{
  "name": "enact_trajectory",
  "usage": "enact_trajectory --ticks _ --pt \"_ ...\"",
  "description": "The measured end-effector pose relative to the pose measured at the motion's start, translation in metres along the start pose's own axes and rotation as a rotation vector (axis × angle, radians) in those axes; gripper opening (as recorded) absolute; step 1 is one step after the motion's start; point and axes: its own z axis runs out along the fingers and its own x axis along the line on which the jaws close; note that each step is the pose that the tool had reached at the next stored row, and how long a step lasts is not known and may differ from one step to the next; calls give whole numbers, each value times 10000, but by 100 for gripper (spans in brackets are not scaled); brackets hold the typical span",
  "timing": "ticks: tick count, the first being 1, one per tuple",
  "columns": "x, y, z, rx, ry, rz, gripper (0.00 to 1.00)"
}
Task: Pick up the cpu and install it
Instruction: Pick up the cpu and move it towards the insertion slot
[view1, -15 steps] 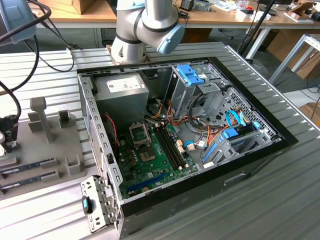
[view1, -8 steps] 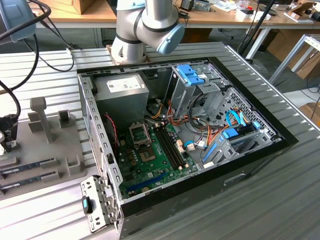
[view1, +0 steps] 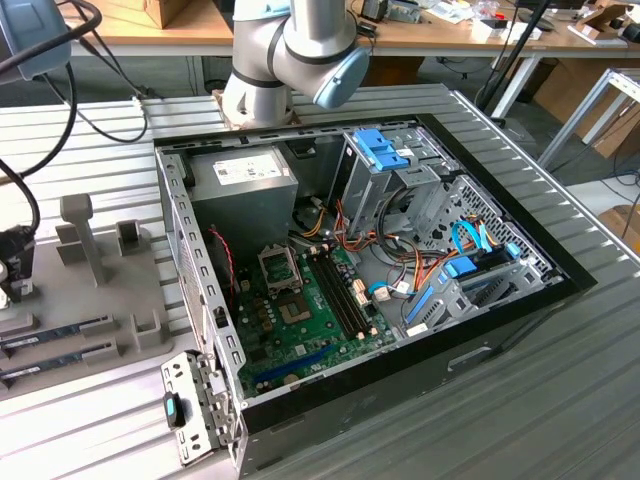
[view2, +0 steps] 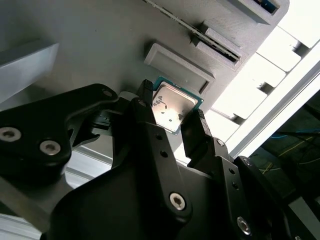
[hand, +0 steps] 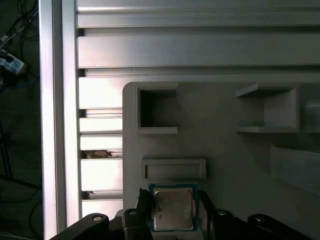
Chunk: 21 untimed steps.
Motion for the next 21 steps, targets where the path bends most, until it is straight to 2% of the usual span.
enact_trajectory --ticks 21 --pt "-2 -1 -65 1 1 0 47"
